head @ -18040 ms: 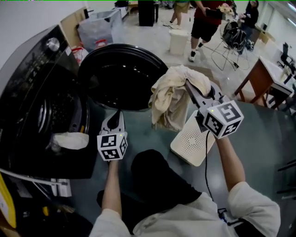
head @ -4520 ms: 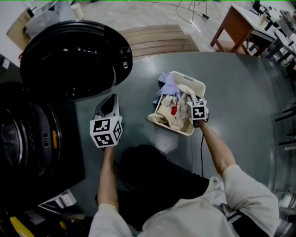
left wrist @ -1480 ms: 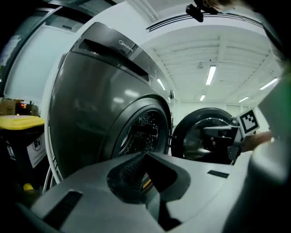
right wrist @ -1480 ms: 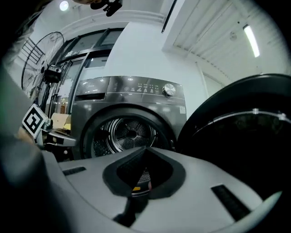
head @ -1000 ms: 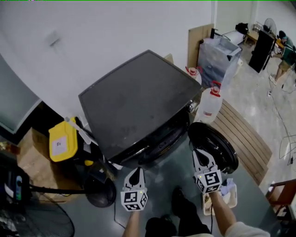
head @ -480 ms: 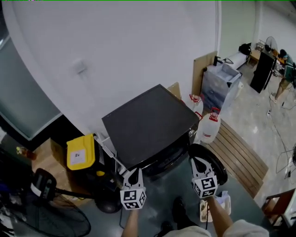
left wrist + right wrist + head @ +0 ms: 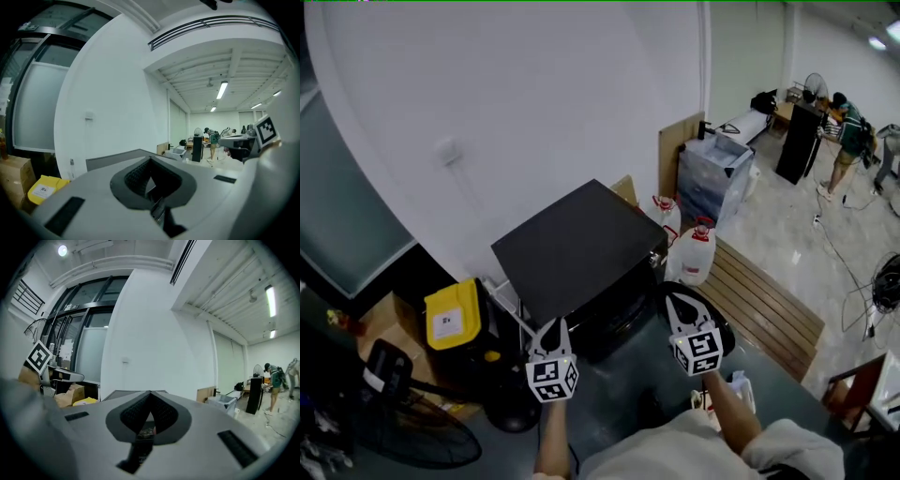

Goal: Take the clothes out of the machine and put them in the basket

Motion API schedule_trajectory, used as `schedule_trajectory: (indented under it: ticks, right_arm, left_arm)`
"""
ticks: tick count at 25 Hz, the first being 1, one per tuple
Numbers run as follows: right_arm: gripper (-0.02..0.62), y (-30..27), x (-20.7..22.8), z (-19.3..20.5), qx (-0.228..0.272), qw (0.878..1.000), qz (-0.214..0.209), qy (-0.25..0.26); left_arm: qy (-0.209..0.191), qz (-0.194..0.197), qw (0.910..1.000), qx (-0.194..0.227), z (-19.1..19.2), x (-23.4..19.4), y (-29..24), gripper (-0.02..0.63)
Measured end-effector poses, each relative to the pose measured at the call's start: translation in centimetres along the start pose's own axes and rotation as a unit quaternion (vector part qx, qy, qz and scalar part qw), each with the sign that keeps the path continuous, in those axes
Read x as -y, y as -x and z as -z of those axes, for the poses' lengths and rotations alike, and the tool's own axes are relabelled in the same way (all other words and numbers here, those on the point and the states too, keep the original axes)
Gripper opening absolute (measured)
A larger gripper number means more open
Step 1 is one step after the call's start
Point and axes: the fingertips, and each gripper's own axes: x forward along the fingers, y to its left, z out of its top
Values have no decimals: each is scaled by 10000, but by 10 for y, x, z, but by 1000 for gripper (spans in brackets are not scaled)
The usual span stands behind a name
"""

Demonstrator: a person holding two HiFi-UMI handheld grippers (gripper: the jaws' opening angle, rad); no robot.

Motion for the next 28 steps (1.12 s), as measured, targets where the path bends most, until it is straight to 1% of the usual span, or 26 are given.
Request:
schedule_trajectory:
  ticks: [4,10,15,28]
  right_arm:
    - [23,17,2,-12,58,9999,102,51]
    - [21,34,7,-8,-57,9997,219,20]
    - [22,33,11,-11,-18,9997,239,33]
    - [21,23,15,-7,-111,9997,215,43]
  left_arm:
    - [47,114,9999,97,-11,12,6,18]
    - [38,246,9997,3,-6,27,13,18]
    - [-20,271,9996,18,-7,31,12,18]
    - [-46,247,9997,39,-11,29,4,18]
